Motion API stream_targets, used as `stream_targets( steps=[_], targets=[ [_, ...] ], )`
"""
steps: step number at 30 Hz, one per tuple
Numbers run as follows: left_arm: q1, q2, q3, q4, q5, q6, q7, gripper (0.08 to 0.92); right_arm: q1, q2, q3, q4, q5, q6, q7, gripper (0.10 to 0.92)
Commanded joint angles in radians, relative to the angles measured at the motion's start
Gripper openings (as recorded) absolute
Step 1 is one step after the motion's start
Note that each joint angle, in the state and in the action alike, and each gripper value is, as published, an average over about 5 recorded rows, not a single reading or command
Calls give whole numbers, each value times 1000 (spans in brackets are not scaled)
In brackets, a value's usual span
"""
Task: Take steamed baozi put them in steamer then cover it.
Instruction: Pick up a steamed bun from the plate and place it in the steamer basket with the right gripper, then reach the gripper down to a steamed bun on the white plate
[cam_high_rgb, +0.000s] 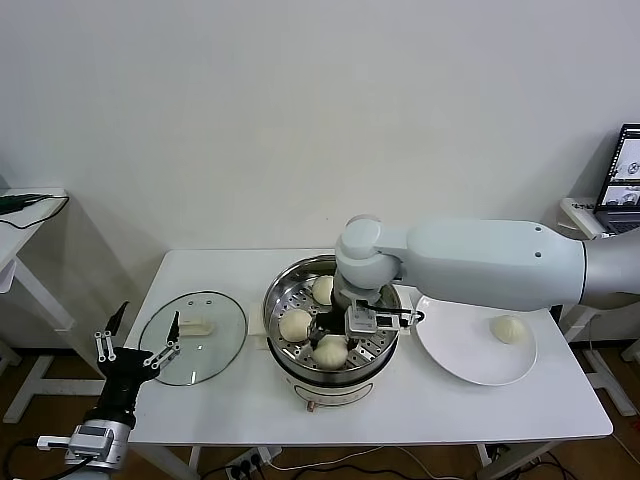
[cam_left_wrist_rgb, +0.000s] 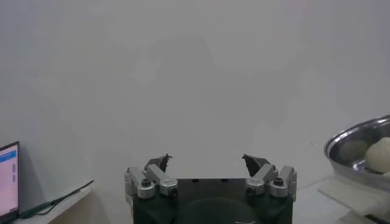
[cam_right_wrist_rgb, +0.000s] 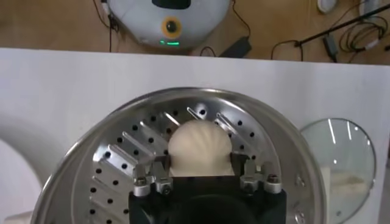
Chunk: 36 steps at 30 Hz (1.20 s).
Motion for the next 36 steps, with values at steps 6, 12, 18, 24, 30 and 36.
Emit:
stream_targets(
  steps=[6,12,18,24,30,36],
  targets=[
    [2,1,-2,-2,0,1,0,823,2,-22,42,-9,-4,-8,0,771],
    [3,0,7,-3,2,1,-1,823,121,-161,82,-30,97,-22,-5,821],
    [9,-2,18,-23,7,0,-4,823,194,-391,83,-63,266,-216,-52,823],
    [18,0,26,-30,19,-2,-5,823,61,-588,143,-121,291,-437,-140,823],
    [21,-1,39,-35,29,-4,-6,823,-229,-678,363,-248,160,-488,-196,823],
    [21,-3,50,-32,35,-5,-8,823,-552,-637,692,-415,14,-486,-213,823]
  ],
)
